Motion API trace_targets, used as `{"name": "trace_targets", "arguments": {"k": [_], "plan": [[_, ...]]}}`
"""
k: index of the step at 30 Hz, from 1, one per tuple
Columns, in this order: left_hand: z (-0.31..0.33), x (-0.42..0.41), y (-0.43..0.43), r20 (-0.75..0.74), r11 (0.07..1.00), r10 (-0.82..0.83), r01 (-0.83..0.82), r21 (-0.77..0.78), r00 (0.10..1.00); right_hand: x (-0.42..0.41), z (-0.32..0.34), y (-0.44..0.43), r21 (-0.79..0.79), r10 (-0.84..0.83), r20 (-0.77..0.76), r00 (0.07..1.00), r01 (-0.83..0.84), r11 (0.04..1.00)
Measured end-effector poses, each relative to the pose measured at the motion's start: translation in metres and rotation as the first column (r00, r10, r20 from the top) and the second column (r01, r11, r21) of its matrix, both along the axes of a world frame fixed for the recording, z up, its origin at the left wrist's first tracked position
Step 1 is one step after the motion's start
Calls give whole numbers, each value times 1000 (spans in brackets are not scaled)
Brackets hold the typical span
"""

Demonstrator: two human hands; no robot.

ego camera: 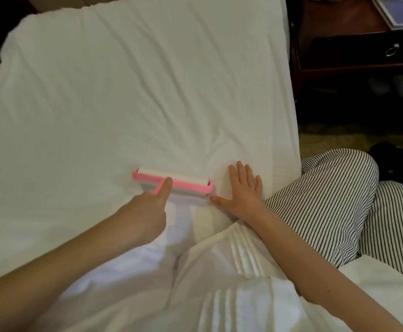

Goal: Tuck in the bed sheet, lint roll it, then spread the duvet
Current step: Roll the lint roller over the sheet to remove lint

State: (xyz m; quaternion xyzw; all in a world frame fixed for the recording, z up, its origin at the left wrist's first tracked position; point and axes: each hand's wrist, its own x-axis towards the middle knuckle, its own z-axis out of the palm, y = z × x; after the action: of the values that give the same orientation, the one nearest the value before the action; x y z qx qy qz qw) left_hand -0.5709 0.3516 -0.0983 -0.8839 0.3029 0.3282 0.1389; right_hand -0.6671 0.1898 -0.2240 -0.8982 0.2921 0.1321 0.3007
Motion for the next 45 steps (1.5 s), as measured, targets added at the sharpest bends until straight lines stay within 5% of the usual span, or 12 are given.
{"name": "trace_targets", "arguments": {"k": [11, 15, 20, 29, 33, 39, 45], "plan": [[-20, 86, -110, 141, 937, 78, -24, -348, 987, -1, 0, -1, -8, -14, 4, 1000, 14, 1000], [4, 53, -52, 214, 955, 31, 34, -295, 976, 0, -1, -3, 6, -44, 12, 999, 44, 999], [-2, 2, 10, 117, 999, -23, 19, 32, 993, 1, 0, 0, -6, -3, 12, 1000, 4, 1000], [-39, 75, -87, 195, 961, 101, -45, -272, 976, 0, 0, 0, 0, -15, 9, 1000, 15, 1000], [-20, 69, -86, 166, 981, 72, -40, -189, 984, -1, -1, -3, -6, -32, 1, 999, 32, 999], [12, 19, -3, -79, 997, 61, -57, 50, 995, 2, -1, -2, 8, -14, -2, 1000, 14, 1000], [-14, 51, -63, 49, 992, 96, -92, -87, 994, 2, 4, 0, -13, -11, -2, 1000, 11, 1000]]}}
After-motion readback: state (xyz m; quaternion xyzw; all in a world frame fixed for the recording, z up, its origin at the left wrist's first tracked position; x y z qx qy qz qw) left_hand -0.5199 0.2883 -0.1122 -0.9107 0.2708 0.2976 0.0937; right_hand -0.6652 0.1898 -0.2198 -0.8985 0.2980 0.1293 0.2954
